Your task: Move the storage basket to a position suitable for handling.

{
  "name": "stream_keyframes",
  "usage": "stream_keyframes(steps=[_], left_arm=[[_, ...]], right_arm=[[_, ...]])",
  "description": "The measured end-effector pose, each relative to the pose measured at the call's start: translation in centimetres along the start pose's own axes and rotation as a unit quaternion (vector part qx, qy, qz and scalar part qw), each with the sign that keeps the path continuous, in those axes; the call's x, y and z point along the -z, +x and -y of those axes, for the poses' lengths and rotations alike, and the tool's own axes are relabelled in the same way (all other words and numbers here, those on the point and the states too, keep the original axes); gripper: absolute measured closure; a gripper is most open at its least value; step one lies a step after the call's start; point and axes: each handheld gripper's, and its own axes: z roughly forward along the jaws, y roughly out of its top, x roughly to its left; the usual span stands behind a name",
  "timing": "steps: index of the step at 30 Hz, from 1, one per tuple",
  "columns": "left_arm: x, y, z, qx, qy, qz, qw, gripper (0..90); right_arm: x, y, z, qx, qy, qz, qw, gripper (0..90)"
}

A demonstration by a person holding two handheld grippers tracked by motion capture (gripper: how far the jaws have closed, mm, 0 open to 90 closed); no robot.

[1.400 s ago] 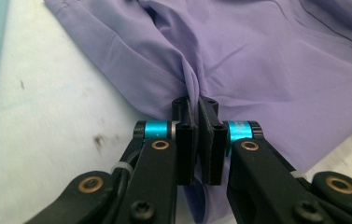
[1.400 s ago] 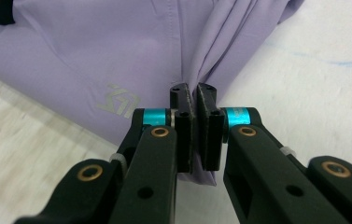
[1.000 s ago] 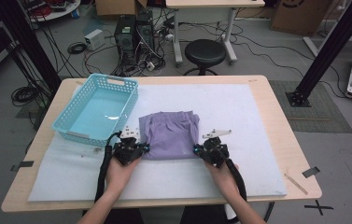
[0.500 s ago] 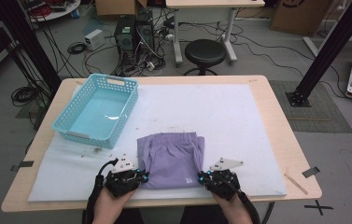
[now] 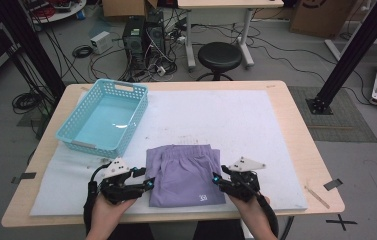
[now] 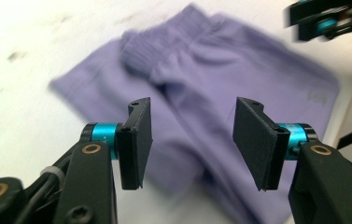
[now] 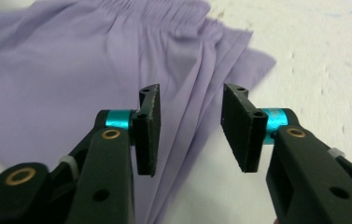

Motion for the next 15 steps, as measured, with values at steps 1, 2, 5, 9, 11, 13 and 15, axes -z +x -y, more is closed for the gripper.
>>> stream_keyframes(steps=[1,2,5,9,11,13,15], left_arm=[[-0.5,0.2,-0.3,0.003,0.009,0.008,0.9999,47.1],[-1.1,0.3,-0.5,0.006,0.015,0.012,0.9998,47.0],[-2.7,0.6,-0.8,0.011,0.039,0.011,0.9991,46.8],[-4.2,1.1,-1.1,0.012,0.059,-0.006,0.9982,49.0],[-4.6,1.3,-1.1,0.012,0.061,-0.01,0.998,58.4],[-4.9,1.6,-1.2,0.006,0.054,-0.021,0.9983,64.8],[-5.0,1.8,-1.3,0.007,0.042,-0.03,0.9987,66.0]], right_arm=[[-0.5,-0.2,-0.4,-0.004,0.002,-0.004,1.0,58.1],[-0.9,-0.3,-0.8,-0.006,0.002,-0.006,1.0,57.8],[-2.4,-0.4,-1.8,-0.01,0.013,-0.011,0.9998,57.8],[-4.1,-0.4,-2.3,-0.004,0.039,-0.01,0.9992,68.8],[-4.5,-0.4,-2.1,0.005,0.042,-0.005,0.9991,78.3],[-4.5,-0.4,-2.0,0.006,0.037,0.004,0.9993,83.3],[-4.4,-0.6,-2.1,0.006,0.03,0.018,0.9994,83.4]])
